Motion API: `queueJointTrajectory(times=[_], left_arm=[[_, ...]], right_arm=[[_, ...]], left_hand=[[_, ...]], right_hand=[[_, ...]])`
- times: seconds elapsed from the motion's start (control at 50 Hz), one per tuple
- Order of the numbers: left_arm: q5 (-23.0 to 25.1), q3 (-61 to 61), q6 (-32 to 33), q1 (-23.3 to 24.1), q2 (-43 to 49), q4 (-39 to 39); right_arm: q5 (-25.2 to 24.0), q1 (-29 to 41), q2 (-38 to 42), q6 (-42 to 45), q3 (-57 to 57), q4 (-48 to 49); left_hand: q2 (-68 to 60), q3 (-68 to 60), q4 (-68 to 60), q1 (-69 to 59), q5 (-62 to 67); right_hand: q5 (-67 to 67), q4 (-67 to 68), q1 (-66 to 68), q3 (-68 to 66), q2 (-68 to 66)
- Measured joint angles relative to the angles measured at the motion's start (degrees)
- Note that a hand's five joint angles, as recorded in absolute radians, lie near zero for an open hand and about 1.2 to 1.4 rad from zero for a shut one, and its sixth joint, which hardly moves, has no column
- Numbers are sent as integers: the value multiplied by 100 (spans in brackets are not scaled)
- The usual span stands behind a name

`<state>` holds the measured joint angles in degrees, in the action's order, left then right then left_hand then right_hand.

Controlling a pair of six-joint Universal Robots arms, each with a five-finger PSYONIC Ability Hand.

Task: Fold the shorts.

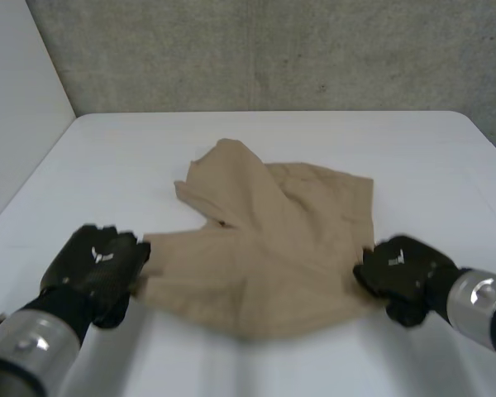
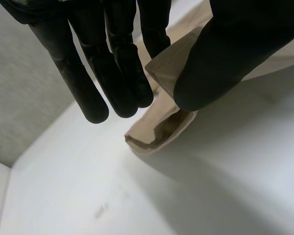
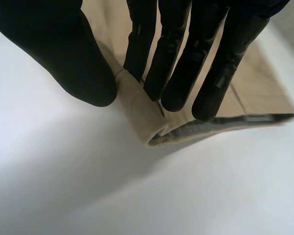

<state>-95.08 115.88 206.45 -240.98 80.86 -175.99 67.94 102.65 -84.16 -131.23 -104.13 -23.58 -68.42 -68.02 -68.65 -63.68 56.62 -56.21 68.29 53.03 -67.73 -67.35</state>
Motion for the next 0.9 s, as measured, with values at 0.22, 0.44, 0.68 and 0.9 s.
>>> queueJointTrajectory(times=[0.22, 0.44, 0.68, 0.9], left_arm=[[6, 29, 208, 100, 326, 511], [-6, -1109, 209, 114, 1869, -1450], [21, -3607, 287, 105, 4233, -3295], [-26, -7334, 965, 150, 7061, -3333]], right_arm=[[-50, 18, 102, 659, -2, -809], [368, 70, 850, -368, 783, 585], [1405, 251, 2001, -675, 2269, 2290], [1946, 567, 3999, -494, 4314, 3623]], left_hand=[[-11, -24, -1, 0, 0], [-15, -29, -2, -2, 0], [-15, -31, -3, -3, 0], [1485, 1443, 1383, 1334, -1256]], right_hand=[[0, 1, 0, 0, 0], [-35, 1, 0, 1, 0], [-69, 3, 0, 0, 0], [1665, -1951, -1506, 2034, 2028]])
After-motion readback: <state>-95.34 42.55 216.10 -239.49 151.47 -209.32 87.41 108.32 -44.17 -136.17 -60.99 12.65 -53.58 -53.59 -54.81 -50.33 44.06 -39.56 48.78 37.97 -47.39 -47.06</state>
